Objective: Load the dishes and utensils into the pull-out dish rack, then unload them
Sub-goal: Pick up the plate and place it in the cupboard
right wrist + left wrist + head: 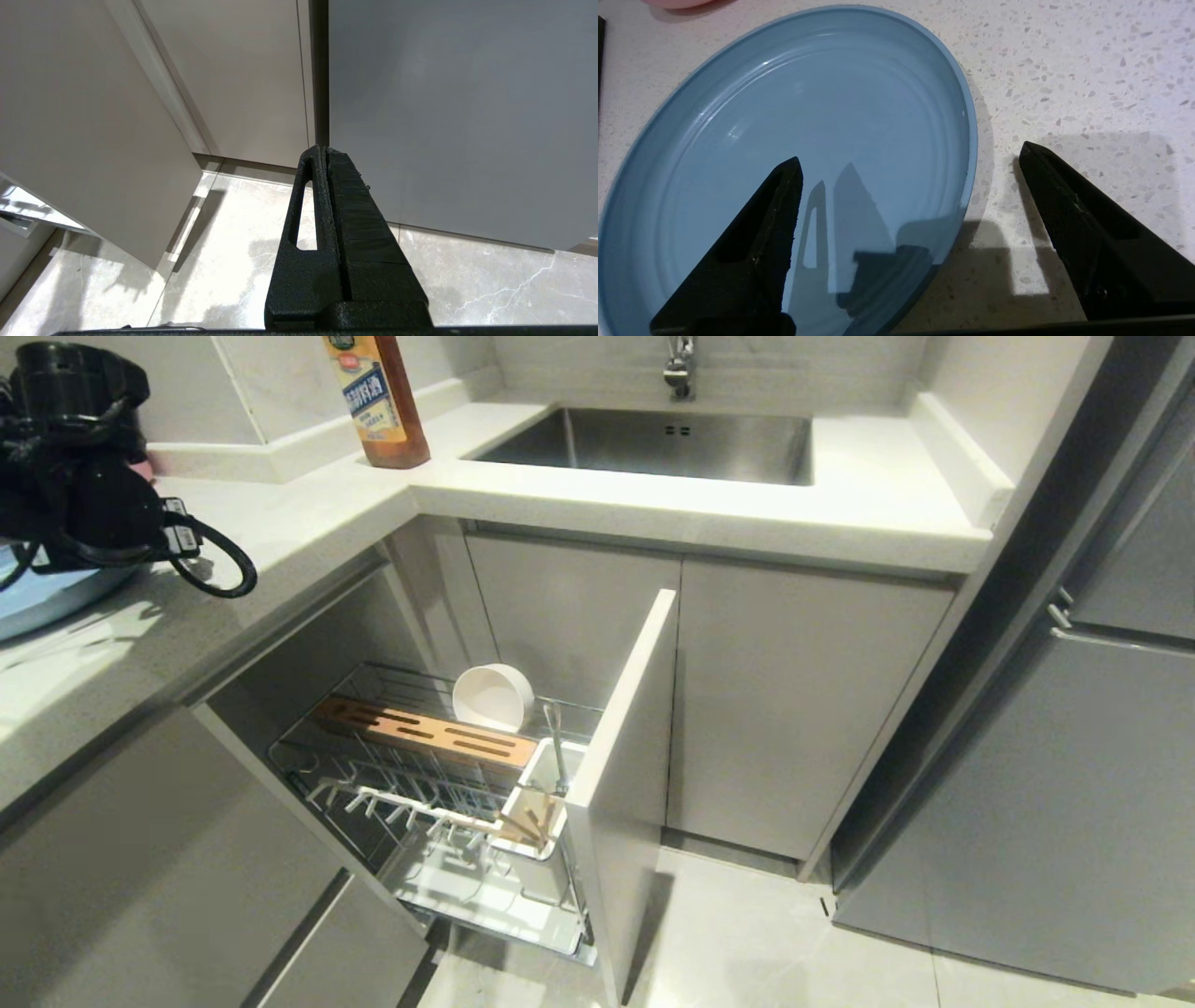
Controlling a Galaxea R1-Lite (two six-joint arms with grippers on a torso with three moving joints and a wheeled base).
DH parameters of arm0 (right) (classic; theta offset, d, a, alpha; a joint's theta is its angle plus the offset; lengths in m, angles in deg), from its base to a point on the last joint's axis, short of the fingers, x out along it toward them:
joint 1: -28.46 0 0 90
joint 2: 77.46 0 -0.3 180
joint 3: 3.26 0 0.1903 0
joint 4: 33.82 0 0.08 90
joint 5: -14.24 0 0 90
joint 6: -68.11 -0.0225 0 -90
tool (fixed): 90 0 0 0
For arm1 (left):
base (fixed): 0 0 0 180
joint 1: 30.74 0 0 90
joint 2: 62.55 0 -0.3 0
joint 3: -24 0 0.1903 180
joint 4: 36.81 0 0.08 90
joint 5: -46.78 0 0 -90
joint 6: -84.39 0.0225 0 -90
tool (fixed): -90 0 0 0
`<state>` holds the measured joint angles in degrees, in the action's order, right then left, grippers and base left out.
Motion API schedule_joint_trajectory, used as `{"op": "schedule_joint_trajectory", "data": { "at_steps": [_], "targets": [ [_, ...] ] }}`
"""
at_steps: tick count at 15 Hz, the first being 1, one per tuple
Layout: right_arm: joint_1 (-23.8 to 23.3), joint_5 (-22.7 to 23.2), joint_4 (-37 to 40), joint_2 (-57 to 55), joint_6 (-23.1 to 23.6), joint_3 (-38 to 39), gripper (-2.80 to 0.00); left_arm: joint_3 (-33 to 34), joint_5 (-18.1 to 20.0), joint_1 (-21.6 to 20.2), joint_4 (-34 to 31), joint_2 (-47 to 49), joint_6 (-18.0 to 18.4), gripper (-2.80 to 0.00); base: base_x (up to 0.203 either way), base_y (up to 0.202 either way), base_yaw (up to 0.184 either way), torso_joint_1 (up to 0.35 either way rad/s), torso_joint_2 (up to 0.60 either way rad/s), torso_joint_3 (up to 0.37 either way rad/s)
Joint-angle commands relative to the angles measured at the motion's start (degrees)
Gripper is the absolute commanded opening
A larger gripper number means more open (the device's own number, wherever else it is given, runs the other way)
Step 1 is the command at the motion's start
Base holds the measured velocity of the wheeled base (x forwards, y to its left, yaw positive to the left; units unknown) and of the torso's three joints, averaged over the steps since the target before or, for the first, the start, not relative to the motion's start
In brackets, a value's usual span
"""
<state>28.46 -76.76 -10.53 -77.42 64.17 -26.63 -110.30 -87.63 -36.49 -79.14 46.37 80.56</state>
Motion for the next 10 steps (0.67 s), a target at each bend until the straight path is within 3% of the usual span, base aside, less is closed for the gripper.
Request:
{"op": "schedule_joint_trajectory", "data": {
  "at_steps": [1,10],
  "targets": [
    [0.00,0.02,-0.01,-0.05,-0.02,0.00,-2.80,0.02,0.26,-0.14,-0.17,0.55,-0.04,0.00,0.000,0.000,0.000,0.000,0.00,0.000],
    [0.00,0.03,-0.01,-0.05,-0.02,0.00,-2.80,-0.07,0.82,-1.19,-0.12,1.29,1.45,0.00,0.000,0.000,0.000,0.000,0.00,0.000]
  ]
}}
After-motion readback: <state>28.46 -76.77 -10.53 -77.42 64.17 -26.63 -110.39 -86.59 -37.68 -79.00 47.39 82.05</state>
